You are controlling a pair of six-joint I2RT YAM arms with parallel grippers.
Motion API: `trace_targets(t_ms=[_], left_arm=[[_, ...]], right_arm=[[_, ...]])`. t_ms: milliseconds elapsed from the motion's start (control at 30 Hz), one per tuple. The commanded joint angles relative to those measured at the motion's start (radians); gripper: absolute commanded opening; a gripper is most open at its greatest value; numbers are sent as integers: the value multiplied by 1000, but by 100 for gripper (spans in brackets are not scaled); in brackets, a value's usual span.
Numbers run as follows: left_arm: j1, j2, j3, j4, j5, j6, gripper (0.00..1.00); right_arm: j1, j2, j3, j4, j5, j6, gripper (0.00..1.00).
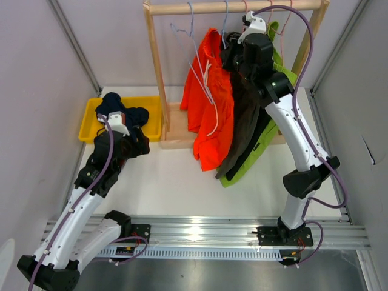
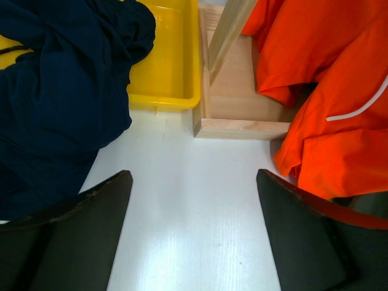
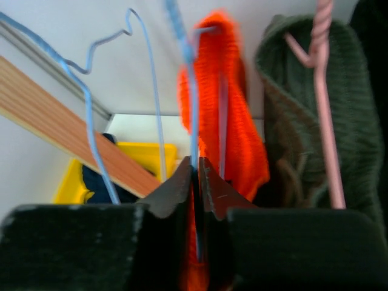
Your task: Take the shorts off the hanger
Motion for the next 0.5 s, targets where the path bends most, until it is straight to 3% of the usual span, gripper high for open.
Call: trace_targets(t_ms=[0,67,167,300,333,467], left_arm=[[-7,-14,-5,39,23,15,84],[-9,-19,0,51,35,20,73],[-52,-28,21,73,57,35,70],[-232,-13,127,94,22,71,94],[-324,-2,144,111,3,80,99],[-542,88,268,160,-31,123,99]], right_arm=[[-5,4,14,48,-19,17,0],[-5,2,21,44,-25,22,0],[0,-16,34,44,-37,36,0],[45,-70,33,77,-1,26,0],[59,-93,33,80,33,13,0],[154,-148,13,90,113,-13,0]])
